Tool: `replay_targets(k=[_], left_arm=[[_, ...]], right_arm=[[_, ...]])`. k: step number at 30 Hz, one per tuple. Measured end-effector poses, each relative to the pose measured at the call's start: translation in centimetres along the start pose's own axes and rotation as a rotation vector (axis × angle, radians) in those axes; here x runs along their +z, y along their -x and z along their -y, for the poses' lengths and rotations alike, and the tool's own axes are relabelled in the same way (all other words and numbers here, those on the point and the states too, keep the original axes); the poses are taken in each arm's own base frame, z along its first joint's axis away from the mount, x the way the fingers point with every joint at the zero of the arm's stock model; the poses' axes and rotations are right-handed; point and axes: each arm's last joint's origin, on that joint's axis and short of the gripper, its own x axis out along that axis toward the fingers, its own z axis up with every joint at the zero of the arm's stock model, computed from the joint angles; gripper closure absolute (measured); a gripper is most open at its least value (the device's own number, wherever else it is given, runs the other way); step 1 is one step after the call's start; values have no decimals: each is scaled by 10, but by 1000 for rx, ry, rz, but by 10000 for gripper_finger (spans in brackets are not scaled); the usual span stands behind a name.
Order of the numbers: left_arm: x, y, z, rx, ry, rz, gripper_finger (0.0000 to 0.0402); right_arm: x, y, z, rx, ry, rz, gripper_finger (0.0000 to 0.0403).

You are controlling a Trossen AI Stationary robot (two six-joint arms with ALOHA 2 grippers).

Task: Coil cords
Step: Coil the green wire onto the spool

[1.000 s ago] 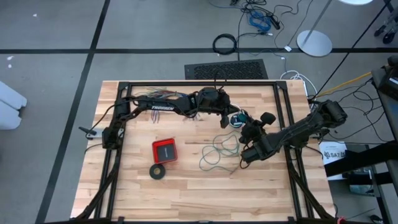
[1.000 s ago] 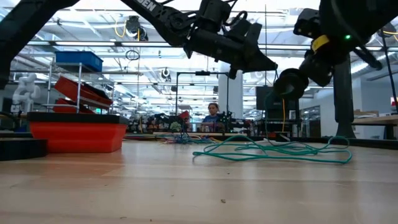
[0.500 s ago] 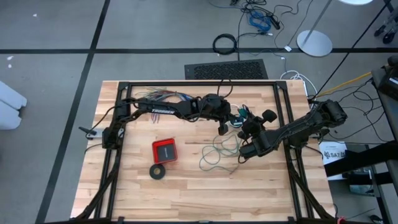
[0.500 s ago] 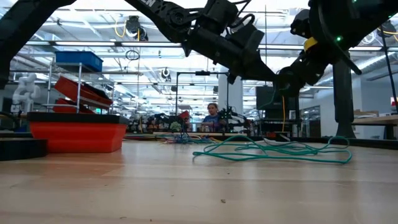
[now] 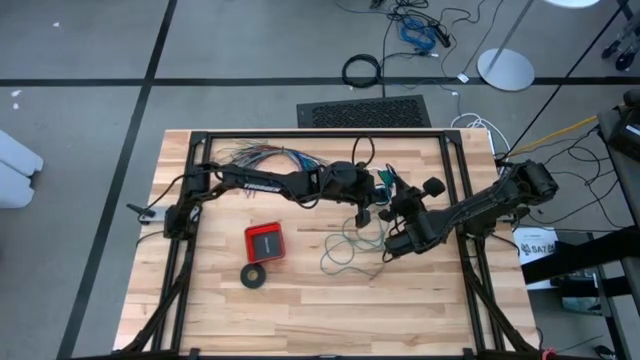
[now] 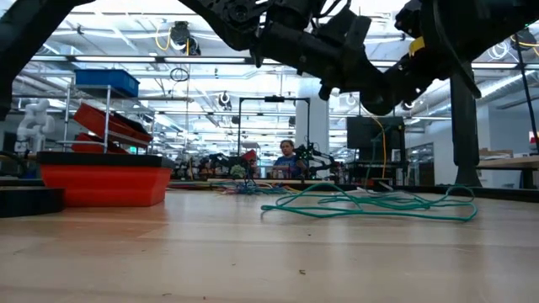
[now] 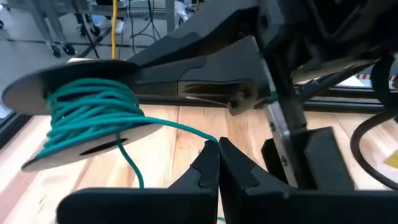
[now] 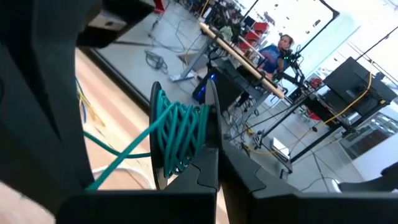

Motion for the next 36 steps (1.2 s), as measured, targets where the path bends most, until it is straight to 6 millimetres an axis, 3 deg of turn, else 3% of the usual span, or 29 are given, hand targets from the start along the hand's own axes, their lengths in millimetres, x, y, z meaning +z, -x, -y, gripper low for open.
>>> replay_targets(k=[11, 29, 36], left_arm=[[6, 0, 5, -8, -2, 65, 400], [7, -2, 16, 40, -19, 71, 328], [18, -1, 17, 35, -31, 190, 299]], right_arm=[[3, 1, -2, 8, -66, 18, 403], [17, 23, 24, 64, -300, 165, 403], [21, 35, 34, 106, -375, 218, 403]])
